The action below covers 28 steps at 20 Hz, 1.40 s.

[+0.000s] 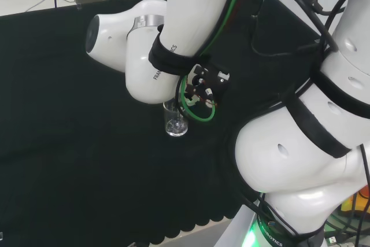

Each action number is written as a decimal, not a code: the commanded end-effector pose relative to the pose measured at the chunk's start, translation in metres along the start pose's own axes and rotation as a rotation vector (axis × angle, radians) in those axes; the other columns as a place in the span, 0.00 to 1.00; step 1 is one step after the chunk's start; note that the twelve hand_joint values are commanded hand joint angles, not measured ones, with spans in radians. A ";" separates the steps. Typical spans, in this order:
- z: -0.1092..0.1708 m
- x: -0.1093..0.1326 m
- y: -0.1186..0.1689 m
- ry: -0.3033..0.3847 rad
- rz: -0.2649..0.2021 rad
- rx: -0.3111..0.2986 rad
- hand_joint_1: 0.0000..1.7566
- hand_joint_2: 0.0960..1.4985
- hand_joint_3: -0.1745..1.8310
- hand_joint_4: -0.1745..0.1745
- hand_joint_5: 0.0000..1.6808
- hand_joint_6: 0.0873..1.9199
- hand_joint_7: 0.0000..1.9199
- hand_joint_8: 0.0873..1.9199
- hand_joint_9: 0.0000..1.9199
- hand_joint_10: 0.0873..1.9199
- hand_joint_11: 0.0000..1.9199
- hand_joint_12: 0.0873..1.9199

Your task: Pour the water from the handheld beaker into the one on the table.

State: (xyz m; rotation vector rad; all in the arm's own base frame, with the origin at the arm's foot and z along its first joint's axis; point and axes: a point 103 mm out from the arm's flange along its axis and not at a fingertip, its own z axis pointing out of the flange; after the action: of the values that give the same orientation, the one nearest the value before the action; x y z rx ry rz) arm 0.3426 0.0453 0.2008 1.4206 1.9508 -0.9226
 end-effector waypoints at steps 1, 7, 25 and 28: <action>-0.004 0.002 0.000 -0.035 -0.007 -0.005 0.64 0.75 0.00 0.40 0.65 0.45 0.73 0.57 0.77 0.43 0.69 0.32; -0.007 0.003 0.000 -0.065 -0.013 -0.003 0.64 0.75 0.00 0.40 0.65 0.45 0.73 0.57 0.77 0.43 0.69 0.32; -0.006 -0.001 0.001 -0.012 0.007 0.001 0.64 0.75 0.00 0.39 0.64 0.45 0.73 0.57 0.77 0.43 0.69 0.32; -0.006 -0.006 0.002 0.043 0.021 -0.011 0.64 0.75 0.00 0.39 0.64 0.45 0.73 0.57 0.77 0.43 0.69 0.32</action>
State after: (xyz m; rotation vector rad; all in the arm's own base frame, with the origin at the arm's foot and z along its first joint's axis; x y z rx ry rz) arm 0.3436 0.0504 0.2045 1.4068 1.9256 -0.9404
